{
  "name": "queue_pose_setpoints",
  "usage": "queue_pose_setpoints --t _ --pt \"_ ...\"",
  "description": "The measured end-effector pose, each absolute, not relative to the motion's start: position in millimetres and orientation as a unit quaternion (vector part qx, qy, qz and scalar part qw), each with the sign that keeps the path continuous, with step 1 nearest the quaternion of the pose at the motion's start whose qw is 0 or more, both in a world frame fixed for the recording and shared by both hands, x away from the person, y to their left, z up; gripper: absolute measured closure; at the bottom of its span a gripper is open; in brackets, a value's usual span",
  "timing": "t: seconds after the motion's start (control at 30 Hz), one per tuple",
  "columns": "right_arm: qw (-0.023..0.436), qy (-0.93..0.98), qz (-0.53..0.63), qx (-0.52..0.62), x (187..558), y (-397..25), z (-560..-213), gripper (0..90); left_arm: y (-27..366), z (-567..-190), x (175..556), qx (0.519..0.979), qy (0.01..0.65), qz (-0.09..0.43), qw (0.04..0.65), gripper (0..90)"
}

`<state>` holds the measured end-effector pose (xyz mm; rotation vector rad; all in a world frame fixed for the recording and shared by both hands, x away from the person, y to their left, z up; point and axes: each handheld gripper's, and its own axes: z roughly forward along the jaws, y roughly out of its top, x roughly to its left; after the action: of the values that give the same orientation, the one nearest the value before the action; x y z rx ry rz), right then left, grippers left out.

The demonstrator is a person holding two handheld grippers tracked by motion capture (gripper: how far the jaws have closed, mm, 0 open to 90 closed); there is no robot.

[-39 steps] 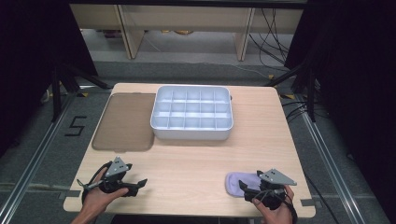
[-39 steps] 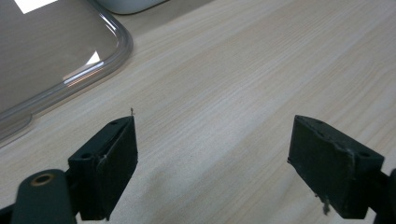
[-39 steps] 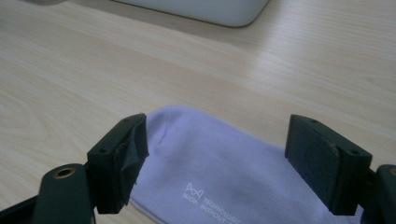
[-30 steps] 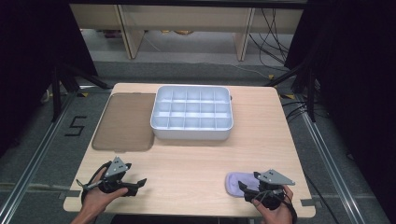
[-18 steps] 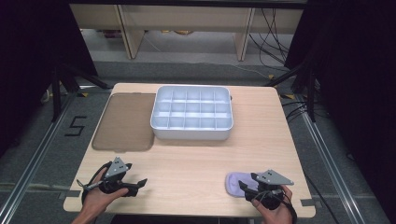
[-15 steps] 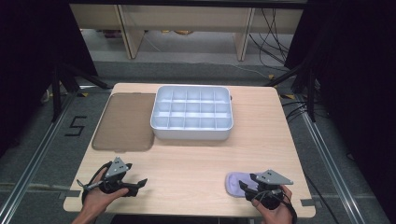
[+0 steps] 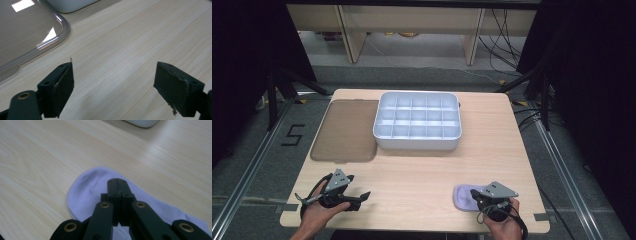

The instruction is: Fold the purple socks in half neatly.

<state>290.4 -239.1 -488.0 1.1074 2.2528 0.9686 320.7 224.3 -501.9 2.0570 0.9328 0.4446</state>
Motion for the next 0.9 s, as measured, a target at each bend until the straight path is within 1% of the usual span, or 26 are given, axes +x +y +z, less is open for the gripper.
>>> queue_pose_setpoints --t 0.3,0.33,0.5,0.63,0.9 --pt "0.213 0.838 0.321 0.387 299.4 -230.3 -493.8 90.0 223.1 -502.0 319.7 0.813 0.376 0.176 0.407 15.9" --pt "0.209 0.838 0.318 0.390 299.5 -228.5 -494.7 90.0 224.3 -500.9 319.8 0.819 0.370 0.174 0.402 15.9" --pt "0.187 0.855 0.289 0.388 303.0 -219.7 -500.2 90.0 223.8 -501.0 319.7 0.818 0.372 0.173 0.403 16.0" --pt "0.188 0.858 0.289 0.381 304.2 -215.6 -501.6 90.0 223.6 -501.8 320.2 0.816 0.374 0.177 0.404 16.1" --pt "0.171 0.872 0.292 0.353 309.9 -173.3 -501.7 90.0 224.5 -499.9 319.1 0.822 0.371 0.170 0.398 16.5"
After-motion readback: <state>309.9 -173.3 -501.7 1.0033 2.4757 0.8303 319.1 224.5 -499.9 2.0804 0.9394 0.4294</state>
